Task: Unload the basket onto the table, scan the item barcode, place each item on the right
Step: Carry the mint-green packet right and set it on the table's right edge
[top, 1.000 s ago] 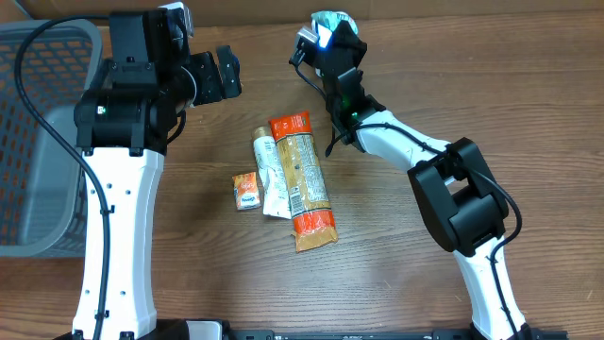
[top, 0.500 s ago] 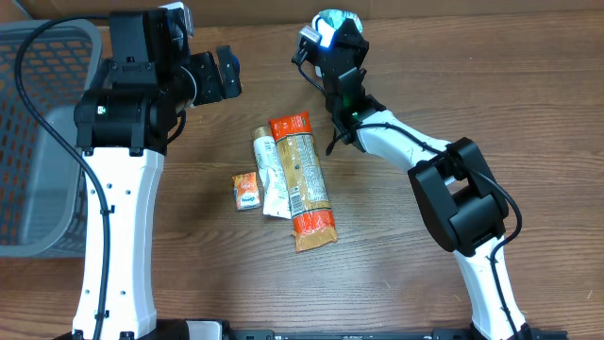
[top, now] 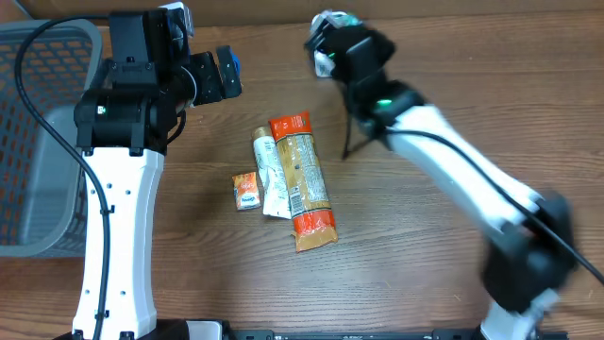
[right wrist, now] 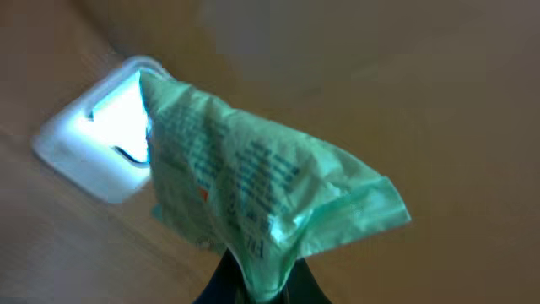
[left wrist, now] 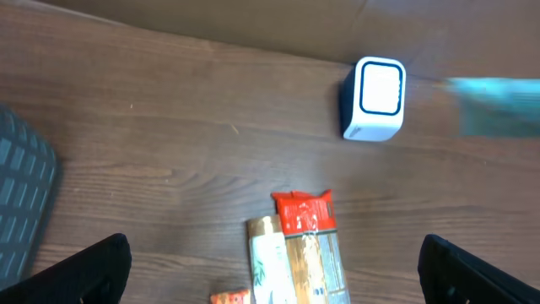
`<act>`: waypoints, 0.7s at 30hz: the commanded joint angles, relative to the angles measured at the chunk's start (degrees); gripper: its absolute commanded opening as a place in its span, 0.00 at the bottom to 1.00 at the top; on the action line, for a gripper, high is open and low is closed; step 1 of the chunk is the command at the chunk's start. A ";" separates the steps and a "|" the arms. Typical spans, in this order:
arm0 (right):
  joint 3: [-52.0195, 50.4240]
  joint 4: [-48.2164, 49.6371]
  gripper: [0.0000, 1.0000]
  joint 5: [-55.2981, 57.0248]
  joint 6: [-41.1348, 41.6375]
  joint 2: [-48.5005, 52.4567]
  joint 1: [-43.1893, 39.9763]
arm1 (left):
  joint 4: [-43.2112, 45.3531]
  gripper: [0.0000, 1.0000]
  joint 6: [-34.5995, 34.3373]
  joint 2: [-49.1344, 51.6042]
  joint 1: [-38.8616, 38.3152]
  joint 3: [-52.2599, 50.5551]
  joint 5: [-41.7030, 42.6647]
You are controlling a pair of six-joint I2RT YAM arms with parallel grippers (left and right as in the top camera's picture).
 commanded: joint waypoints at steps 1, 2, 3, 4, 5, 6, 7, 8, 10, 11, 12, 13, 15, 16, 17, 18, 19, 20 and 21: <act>1.36 -8.94 0.04 -17.27 32.85 -12.52 -3.96 | 0.07 1.00 0.90 0.09 0.31 0.15 0.46; 1.33 -13.42 0.04 -21.66 39.39 -14.78 -6.12 | 0.07 1.00 0.90 0.09 0.31 0.15 0.46; 1.33 -17.20 0.04 -24.70 45.09 -16.24 -8.17 | 0.07 1.00 0.90 0.09 0.31 0.15 0.46; 1.33 -21.44 0.04 -27.50 52.09 -17.68 -10.91 | 0.07 1.00 0.92 0.09 0.31 0.15 0.46; 1.33 -25.75 0.04 -29.31 58.27 -18.60 -13.90 | 0.07 1.00 0.90 0.09 0.31 0.15 0.46; 1.33 -29.99 0.04 -30.34 62.86 -18.93 -17.07 | 0.07 1.00 0.90 0.09 0.31 0.15 0.46; 1.31 -33.20 0.04 -30.58 65.85 -18.93 -19.67 | 0.07 1.00 0.90 0.09 0.31 0.15 0.46; 0.92 -36.04 0.04 -30.60 68.26 -18.64 -22.32 | 0.07 1.00 0.92 0.09 0.31 0.15 0.46; -1.55 -39.63 0.04 -30.58 69.99 -17.66 -27.80 | 0.07 0.99 0.92 0.09 0.31 0.15 0.46; -3.98 -40.24 0.04 -30.27 69.94 -17.00 -30.77 | 0.07 1.00 0.90 0.09 0.31 0.15 0.46; -6.14 -40.04 0.04 -30.12 69.72 -16.44 -32.76 | 0.07 1.00 0.90 0.09 0.31 0.15 0.46; -8.35 -39.63 0.04 -30.14 69.72 -16.02 -34.56 | 0.07 1.00 0.92 0.09 0.31 0.15 0.46; -14.23 -37.57 0.04 -30.23 69.72 -14.62 -38.51 | 0.07 1.00 0.92 0.09 0.31 0.15 0.46; -17.44 -36.13 0.04 -30.60 69.72 -13.86 -40.44 | 0.07 1.00 0.90 0.09 0.31 0.15 0.46; -19.23 -35.08 0.04 -31.30 69.64 -13.33 -41.53 | 0.07 1.00 0.90 0.09 0.31 0.15 0.46; -21.75 -33.33 0.04 -33.07 69.05 -12.66 -43.06 | 0.07 1.00 0.90 0.09 0.31 0.15 0.46; -25.42 -30.14 0.04 -36.94 66.27 -11.76 -45.59 | 0.07 1.00 0.92 0.09 0.31 0.15 0.46; -26.93 -28.83 0.04 -38.86 64.94 -11.45 -46.97 | 0.07 1.00 0.90 0.09 0.31 0.15 0.46; -27.98 -28.11 0.04 -40.11 64.24 -11.13 -48.24 | 0.07 1.00 0.90 0.09 0.31 0.15 0.46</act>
